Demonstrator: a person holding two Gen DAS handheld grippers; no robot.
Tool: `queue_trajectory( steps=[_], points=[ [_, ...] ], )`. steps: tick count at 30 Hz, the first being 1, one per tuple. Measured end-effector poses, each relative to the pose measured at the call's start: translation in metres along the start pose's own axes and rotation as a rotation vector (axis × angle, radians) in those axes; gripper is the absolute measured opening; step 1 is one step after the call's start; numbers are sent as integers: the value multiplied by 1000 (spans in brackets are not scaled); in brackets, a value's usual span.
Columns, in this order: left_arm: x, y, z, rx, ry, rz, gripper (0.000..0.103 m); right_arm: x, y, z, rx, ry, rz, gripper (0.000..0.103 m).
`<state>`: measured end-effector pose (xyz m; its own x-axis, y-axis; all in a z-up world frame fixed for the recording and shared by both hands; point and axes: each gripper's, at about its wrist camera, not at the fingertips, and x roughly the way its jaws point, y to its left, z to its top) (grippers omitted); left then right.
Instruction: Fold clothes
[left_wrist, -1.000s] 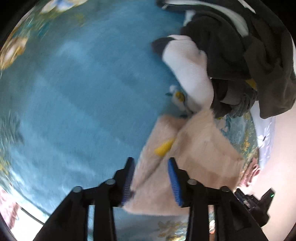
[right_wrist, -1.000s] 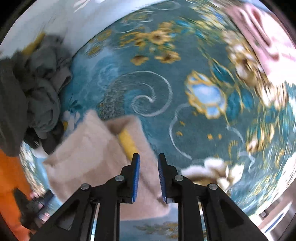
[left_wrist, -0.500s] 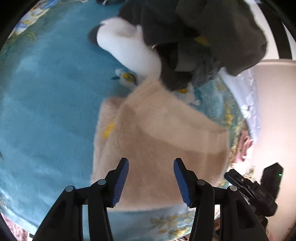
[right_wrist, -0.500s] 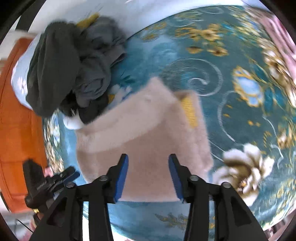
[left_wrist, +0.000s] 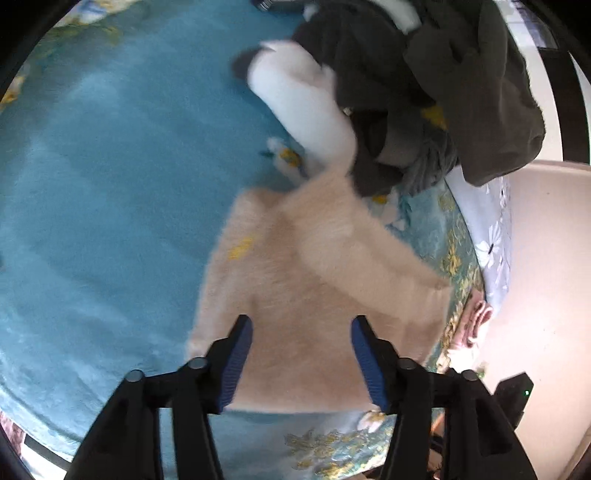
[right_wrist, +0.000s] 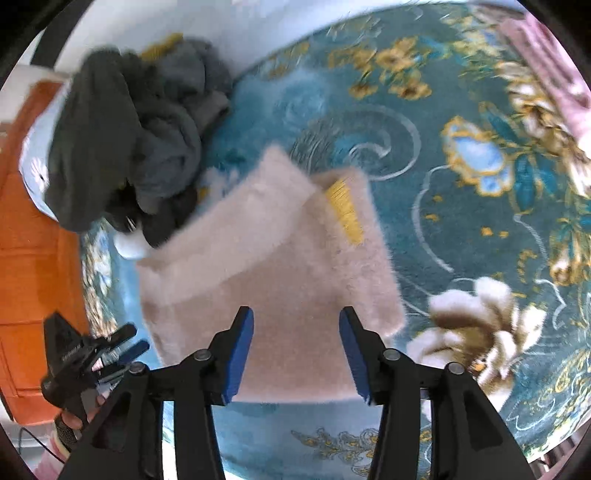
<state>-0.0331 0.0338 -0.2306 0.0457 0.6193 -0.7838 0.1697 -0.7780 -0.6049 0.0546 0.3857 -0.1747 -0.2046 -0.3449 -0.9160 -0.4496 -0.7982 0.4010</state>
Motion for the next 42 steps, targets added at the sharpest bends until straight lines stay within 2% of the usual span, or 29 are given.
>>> queue_trajectory(
  steps=[1,2,3,4,7,9,12,15,20,24,26,28,31,33,36,42],
  points=[
    [2,8,-2,-13,2,14,66,-3,-10,-3,30,-13,9,67],
    [8,18,-4,-37,22,30,68,-4,-20,-7,63,-18,14,70],
    [15,30,-12,-68,51,41,70,-2,-31,-11,97,-9,14,79],
    [20,43,-18,-93,70,41,71,3,-42,-15,129,5,13,80],
    [32,61,-28,-128,98,12,77,20,-73,-25,233,49,52,80],
    [38,61,-26,-109,93,-11,81,28,-83,-28,269,52,99,80],
    [44,57,-13,-78,70,-25,82,39,-85,-17,263,33,153,80],
    [53,57,1,-92,54,-52,82,52,-82,-2,239,34,194,80],
    [72,62,6,-150,68,-107,82,75,-86,7,234,81,207,80],
    [71,63,3,-169,50,-131,82,78,-90,6,243,69,233,80],
    [69,62,2,-173,45,-132,71,80,-89,5,254,69,246,72],
    [67,56,1,-171,41,-120,56,80,-88,3,267,68,234,65],
    [58,41,-1,-133,26,-58,38,75,-82,2,273,64,209,49],
    [48,30,-4,-109,13,-20,30,68,-77,3,273,62,199,41],
    [23,10,-11,-67,-14,-8,25,51,-68,1,268,61,202,34],
    [-30,-31,-31,47,-36,55,23,11,-42,-13,228,77,209,32]
  ],
)
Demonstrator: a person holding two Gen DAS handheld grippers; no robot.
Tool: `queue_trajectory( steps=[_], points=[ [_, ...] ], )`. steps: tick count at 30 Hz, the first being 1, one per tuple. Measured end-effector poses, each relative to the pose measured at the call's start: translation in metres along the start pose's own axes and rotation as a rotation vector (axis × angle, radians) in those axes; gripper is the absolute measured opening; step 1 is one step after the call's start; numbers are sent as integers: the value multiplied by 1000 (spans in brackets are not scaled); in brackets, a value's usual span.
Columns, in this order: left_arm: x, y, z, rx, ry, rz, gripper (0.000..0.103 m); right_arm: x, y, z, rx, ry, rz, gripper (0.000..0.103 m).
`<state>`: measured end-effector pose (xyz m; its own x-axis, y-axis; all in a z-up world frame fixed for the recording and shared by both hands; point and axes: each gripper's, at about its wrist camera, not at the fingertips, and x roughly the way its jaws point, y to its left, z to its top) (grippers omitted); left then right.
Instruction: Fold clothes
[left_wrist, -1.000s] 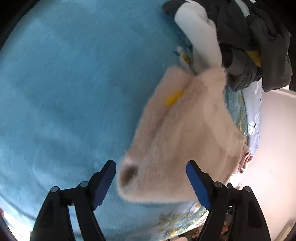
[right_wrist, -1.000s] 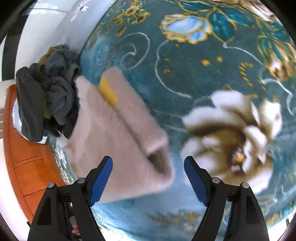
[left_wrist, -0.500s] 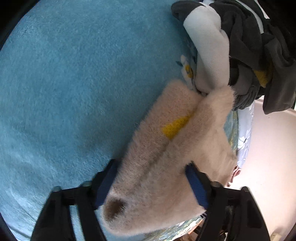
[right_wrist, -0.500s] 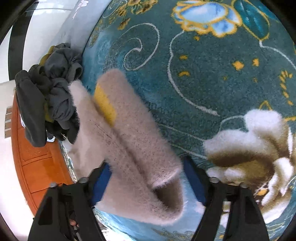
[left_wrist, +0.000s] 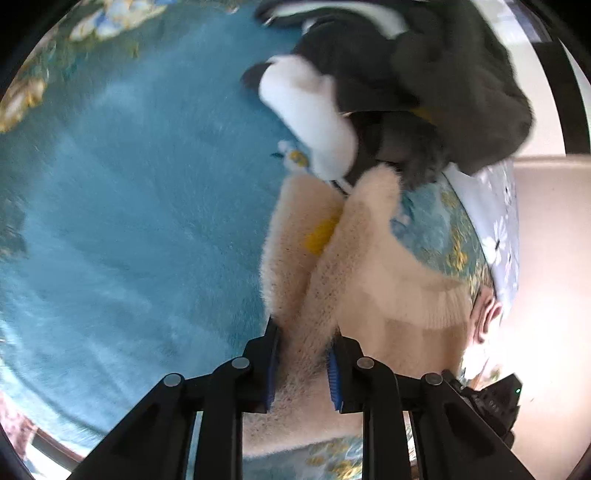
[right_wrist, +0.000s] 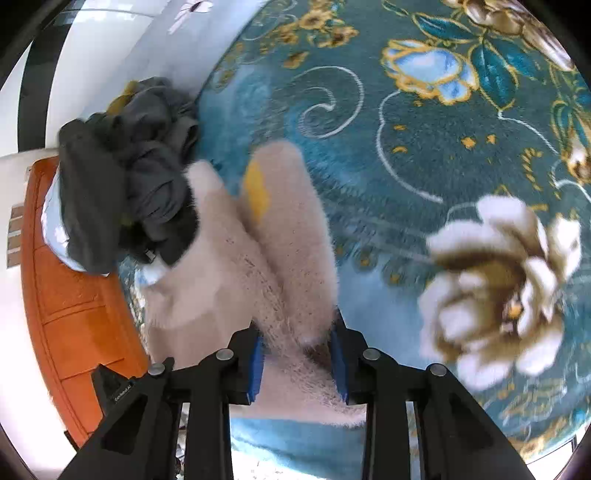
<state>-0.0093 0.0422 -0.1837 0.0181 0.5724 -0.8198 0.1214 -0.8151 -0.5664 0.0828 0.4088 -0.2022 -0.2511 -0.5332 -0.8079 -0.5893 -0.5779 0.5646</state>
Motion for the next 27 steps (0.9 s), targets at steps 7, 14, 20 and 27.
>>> queue_trajectory(
  steps=[7,14,20,27],
  points=[
    [-73,4,-22,70,-13,4,22,-38,20,-42,-41,39,23,31],
    [-104,5,-47,100,-2,-10,21,-68,41,-59,-98,37,33,30],
    [-115,-49,-46,190,-30,-33,21,-109,41,-54,-124,-17,92,29],
    [-101,-158,-61,325,-59,-54,21,-176,6,-20,-117,-113,162,29]
  ],
)
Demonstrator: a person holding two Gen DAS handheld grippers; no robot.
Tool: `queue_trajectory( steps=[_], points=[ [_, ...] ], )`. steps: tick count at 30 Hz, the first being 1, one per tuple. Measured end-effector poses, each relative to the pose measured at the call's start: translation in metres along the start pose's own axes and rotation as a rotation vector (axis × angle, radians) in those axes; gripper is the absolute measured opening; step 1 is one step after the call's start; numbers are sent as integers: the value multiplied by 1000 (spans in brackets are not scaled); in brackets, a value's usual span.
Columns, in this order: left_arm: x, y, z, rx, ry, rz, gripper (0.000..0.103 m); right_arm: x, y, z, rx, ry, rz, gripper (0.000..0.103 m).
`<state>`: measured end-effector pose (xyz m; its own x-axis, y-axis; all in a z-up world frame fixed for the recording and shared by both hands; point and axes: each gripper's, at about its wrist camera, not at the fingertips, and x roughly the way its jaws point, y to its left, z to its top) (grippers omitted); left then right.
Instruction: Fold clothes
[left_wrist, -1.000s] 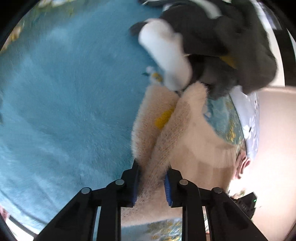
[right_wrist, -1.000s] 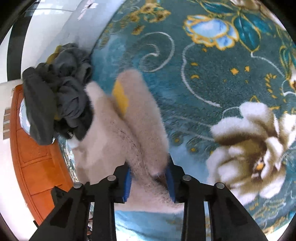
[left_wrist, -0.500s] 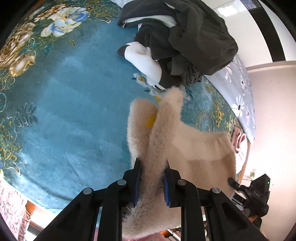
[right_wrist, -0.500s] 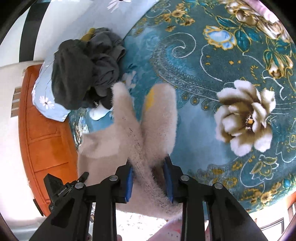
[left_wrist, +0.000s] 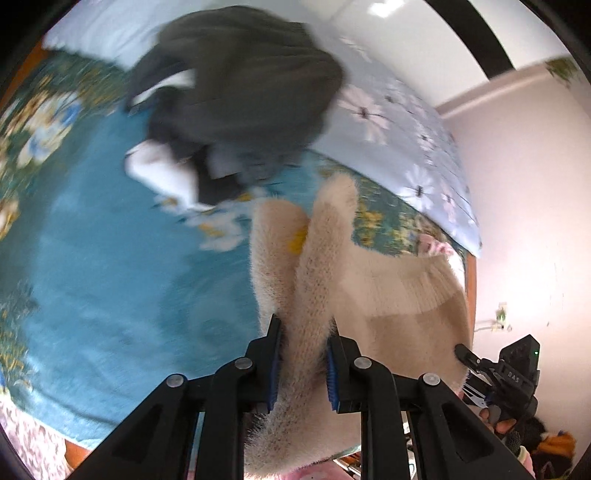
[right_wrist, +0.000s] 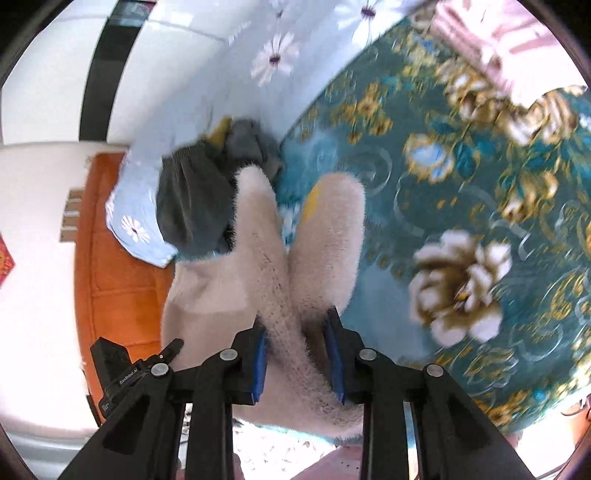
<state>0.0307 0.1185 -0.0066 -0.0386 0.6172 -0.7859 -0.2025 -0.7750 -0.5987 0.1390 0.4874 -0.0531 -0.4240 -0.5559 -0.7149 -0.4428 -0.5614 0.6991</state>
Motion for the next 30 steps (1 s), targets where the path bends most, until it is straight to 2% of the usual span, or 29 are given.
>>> queue_trajectory(
  steps=[6,7,8,10,12,15,19,21,26,30],
  points=[
    [41,-119,2,49,-32,0,21,-69,-51,71,-47,-36,45,27],
    [49,-140,1,50,-37,3,20,-81,-61,85,-59,-36,51,23],
    [61,-164,0,47,-36,-4,20,-94,-70,101,-72,-36,57,12],
    [87,-209,-2,58,-24,-11,16,-123,-90,132,-97,-37,68,10],
    [121,-259,-5,98,4,2,12,-147,-113,161,-115,-31,33,10],
    [168,-303,-6,154,42,65,11,-163,-159,193,-78,-20,-5,10],
    [234,-312,-4,157,105,212,11,-144,-226,204,4,33,-55,10],
    [258,-289,-5,107,140,285,11,-127,-255,200,50,58,-60,10],
    [276,-222,-25,-44,181,291,11,-101,-299,180,152,71,-22,10],
    [269,-180,-63,-168,183,238,11,-81,-288,169,88,117,-34,10]
  ],
)
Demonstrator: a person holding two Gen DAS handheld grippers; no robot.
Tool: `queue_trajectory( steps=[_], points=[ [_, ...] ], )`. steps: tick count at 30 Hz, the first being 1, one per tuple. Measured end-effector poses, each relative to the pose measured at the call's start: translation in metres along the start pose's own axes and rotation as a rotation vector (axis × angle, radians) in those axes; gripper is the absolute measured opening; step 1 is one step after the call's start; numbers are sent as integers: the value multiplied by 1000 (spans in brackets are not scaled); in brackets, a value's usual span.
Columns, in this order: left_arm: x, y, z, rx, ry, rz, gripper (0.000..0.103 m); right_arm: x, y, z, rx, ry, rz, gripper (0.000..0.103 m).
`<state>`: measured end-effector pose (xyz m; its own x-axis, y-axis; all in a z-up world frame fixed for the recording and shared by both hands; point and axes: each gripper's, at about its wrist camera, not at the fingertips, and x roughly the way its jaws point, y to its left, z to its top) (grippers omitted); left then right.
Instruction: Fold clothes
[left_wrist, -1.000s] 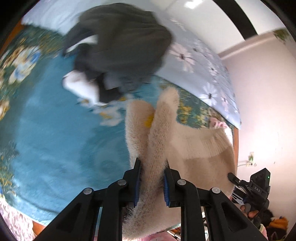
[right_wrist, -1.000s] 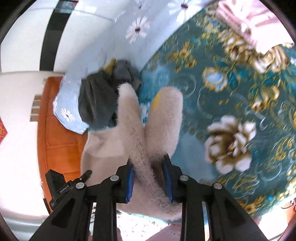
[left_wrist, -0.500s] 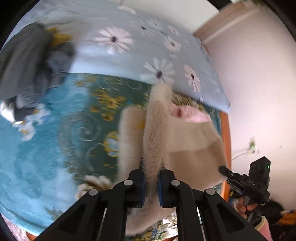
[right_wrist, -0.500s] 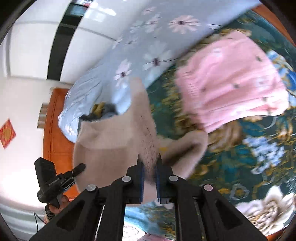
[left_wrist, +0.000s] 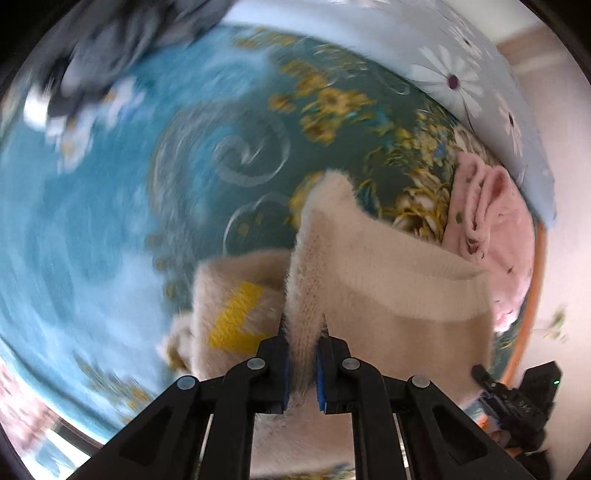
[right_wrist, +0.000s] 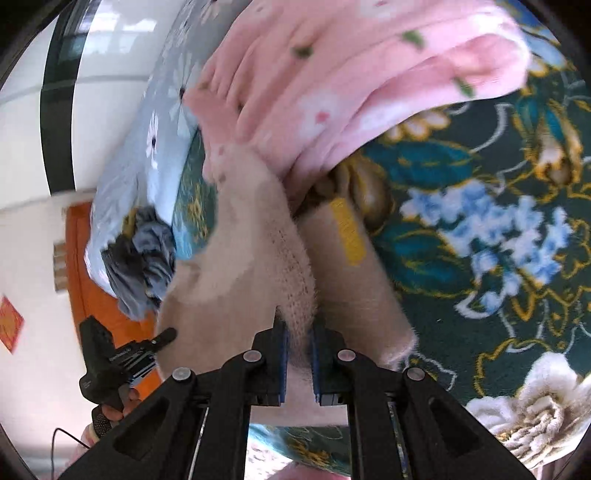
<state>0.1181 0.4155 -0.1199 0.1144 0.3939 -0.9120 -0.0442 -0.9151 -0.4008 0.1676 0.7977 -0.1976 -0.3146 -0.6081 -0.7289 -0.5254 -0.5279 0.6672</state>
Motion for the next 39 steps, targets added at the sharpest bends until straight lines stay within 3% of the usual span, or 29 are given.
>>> queue_trajectory(
  steps=[3,7,10,14,17,18,20,21,22,25,27,30,36,38,39],
  points=[
    [-1,30,-23,-82,22,-74,11,5,15,-9,-53,11,-10,10],
    [20,49,-38,-47,112,-3,11,17,13,-22,-78,49,-75,10],
    [33,59,-41,-90,134,-22,11,25,-5,-30,-36,80,-133,10],
    [31,54,-41,-49,114,-43,12,22,-1,-33,-48,73,-154,10],
    [39,70,-45,-105,134,-54,18,25,3,-32,-80,86,-180,14],
    [41,77,-46,-137,139,-61,25,26,3,-33,-85,91,-187,14],
    [42,88,-48,-179,135,-62,45,22,-1,-36,-92,81,-217,31],
    [42,93,-49,-187,127,-61,61,20,-3,-37,-94,68,-231,52],
    [42,96,-50,-190,121,-58,66,18,-6,-38,-91,56,-235,65],
    [53,106,-51,-202,130,-80,73,19,-26,-40,-39,55,-233,71],
    [64,111,-50,-225,134,-112,76,24,-38,-38,-12,60,-235,80],
    [83,118,-50,-301,135,-204,79,37,-51,-31,35,70,-170,80],
    [93,122,-58,-378,108,-270,81,53,-62,-29,115,62,-92,79],
    [92,120,-60,-393,111,-292,74,53,-58,-32,123,49,-103,75],
    [91,118,-61,-391,113,-294,62,51,-57,-34,129,42,-109,69]
  ],
)
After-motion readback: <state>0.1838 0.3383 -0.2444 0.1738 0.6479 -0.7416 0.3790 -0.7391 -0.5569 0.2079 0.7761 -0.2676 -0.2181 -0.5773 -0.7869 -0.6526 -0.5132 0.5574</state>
